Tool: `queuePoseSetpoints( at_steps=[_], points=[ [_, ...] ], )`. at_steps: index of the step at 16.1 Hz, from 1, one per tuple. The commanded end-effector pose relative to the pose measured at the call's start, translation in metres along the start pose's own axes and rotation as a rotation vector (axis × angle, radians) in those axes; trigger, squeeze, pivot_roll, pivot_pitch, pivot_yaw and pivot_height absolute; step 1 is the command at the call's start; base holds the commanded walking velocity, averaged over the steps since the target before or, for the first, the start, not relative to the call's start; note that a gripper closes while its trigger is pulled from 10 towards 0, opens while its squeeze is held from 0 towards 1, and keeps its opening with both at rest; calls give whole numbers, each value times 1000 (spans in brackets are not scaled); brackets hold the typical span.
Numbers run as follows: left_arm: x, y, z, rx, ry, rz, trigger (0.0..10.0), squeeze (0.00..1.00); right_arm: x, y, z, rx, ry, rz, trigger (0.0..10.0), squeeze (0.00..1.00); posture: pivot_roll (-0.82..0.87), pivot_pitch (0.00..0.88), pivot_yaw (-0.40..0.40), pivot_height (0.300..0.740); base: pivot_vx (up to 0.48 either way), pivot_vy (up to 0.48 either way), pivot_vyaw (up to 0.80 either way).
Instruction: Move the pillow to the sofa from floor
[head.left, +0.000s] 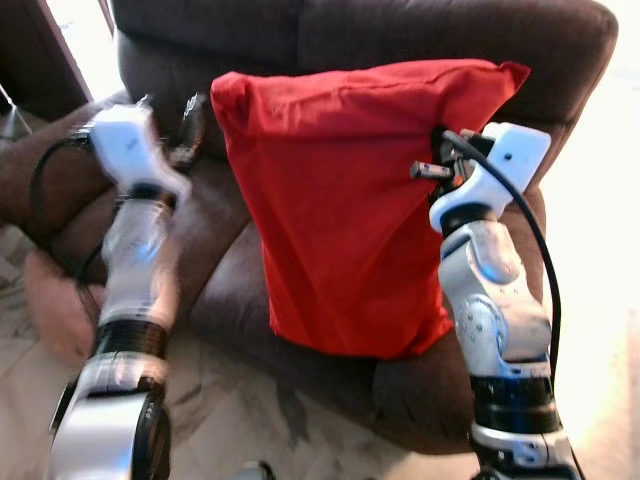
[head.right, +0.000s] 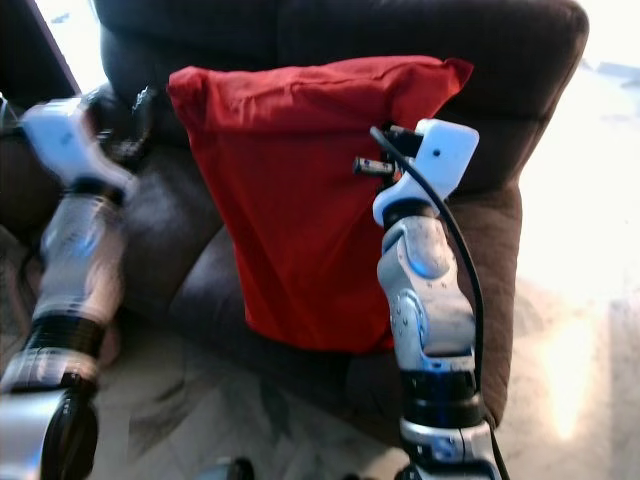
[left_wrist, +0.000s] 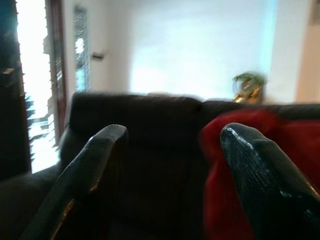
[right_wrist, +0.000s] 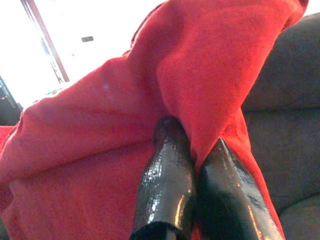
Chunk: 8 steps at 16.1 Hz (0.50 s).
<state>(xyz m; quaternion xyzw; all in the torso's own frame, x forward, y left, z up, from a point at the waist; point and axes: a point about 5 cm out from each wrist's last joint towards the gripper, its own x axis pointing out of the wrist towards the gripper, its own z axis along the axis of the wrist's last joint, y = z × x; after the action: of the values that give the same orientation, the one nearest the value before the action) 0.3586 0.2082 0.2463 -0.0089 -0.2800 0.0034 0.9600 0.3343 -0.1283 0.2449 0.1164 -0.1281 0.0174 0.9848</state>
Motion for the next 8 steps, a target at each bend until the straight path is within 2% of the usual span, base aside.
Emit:
queuePoseSetpoints(
  at_steps=[1, 2, 4, 7, 8],
  points=[
    [-15, 14, -7, 41, 60, 42, 10000, 0, 0, -4, -2, -10, -7, -12, 10000, 0, 141, 162, 4, 740, 0, 0, 0],
    [-38, 24, -19, 73, 140, 67, 10000, 0, 3, -6, -5, -18, 0, -14, 10000, 0, 136, 162, 4, 740, 0, 0, 0],
    [-89, 29, -44, 113, 314, 55, 10000, 0, 11, -12, -10, -45, 10, -16, 10000, 0, 147, 162, -2, 740, 0, 0, 0],
    [-128, 27, -62, 109, 455, 56, 10000, 0, 25, -18, -19, -86, 34, -24, 10000, 0, 155, 162, -9, 740, 0, 0, 0],
    [-134, 25, -64, 110, 480, 58, 10000, 0, 29, -20, -23, -97, 44, -28, 10000, 0, 157, 161, -10, 740, 0, 0, 0]
  ],
)
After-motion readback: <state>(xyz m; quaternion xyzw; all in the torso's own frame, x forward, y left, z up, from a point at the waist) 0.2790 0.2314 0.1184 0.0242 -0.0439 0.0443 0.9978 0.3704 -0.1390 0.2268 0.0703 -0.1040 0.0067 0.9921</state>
